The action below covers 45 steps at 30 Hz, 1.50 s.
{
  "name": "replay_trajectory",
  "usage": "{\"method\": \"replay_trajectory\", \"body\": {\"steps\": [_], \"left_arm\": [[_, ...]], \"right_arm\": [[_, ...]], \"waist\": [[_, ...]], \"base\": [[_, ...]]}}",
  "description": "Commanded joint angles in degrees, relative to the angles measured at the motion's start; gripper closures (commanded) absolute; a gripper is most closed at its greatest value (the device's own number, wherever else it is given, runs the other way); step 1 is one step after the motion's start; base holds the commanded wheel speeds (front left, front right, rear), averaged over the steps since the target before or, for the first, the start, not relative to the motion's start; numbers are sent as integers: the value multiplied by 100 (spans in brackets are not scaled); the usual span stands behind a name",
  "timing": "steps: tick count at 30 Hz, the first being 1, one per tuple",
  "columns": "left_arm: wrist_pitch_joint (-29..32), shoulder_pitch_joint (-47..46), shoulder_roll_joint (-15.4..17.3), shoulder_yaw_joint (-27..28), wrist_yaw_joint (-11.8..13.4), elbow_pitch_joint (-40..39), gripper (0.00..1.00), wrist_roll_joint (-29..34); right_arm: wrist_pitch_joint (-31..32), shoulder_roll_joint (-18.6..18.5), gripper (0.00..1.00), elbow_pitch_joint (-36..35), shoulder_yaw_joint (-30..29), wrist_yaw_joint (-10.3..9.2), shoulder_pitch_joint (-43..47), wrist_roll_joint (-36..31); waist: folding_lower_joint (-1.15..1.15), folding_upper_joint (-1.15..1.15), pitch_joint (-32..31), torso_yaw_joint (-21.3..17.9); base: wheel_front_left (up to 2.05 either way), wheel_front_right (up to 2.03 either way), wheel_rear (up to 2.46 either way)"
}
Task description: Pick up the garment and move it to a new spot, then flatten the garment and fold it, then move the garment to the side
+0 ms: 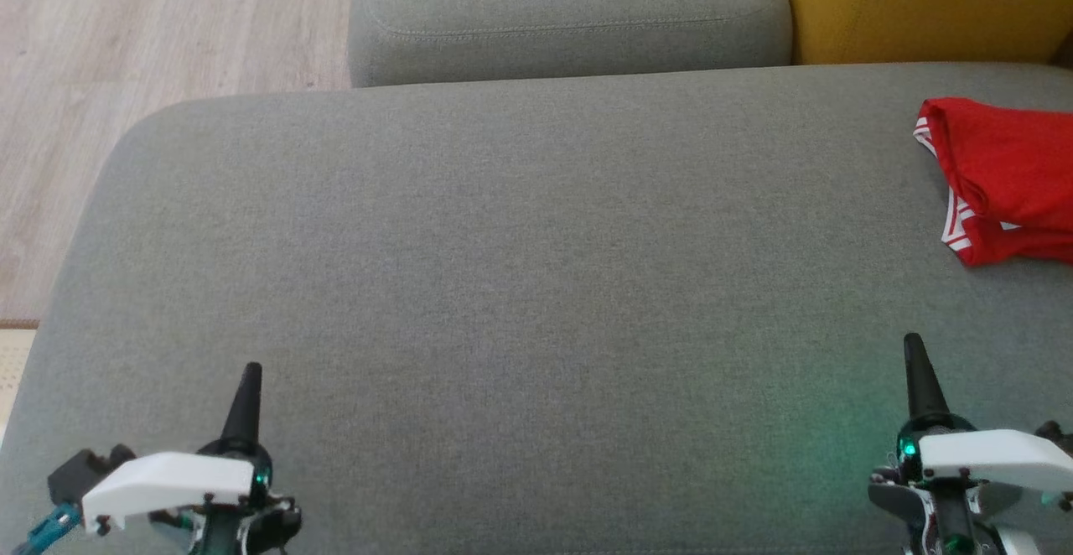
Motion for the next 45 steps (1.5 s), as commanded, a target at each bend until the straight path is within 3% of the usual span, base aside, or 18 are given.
{"method": "replay_trajectory", "body": {"steps": [1, 32, 45], "left_arm": [[53, -319, 22, 214, -65, -177, 100, -155], [553, -704, 13, 630, -414, -177, 100, -2016], [564, -708, 9, 641, -417, -177, 100, -2030]], "right_arm": [[42, -122, 100, -188, 46, -4, -355, 184], [413, -118, 100, -189, -205, -5, -625, 2137], [437, -100, 100, -187, -232, -5, -630, 2137]], "waist": [[0, 0, 3, 1], [0, 0, 69, 11], [0, 0, 70, 11]], "base": [[0, 0, 0], [0, 0, 0], [0, 0, 0]]}}
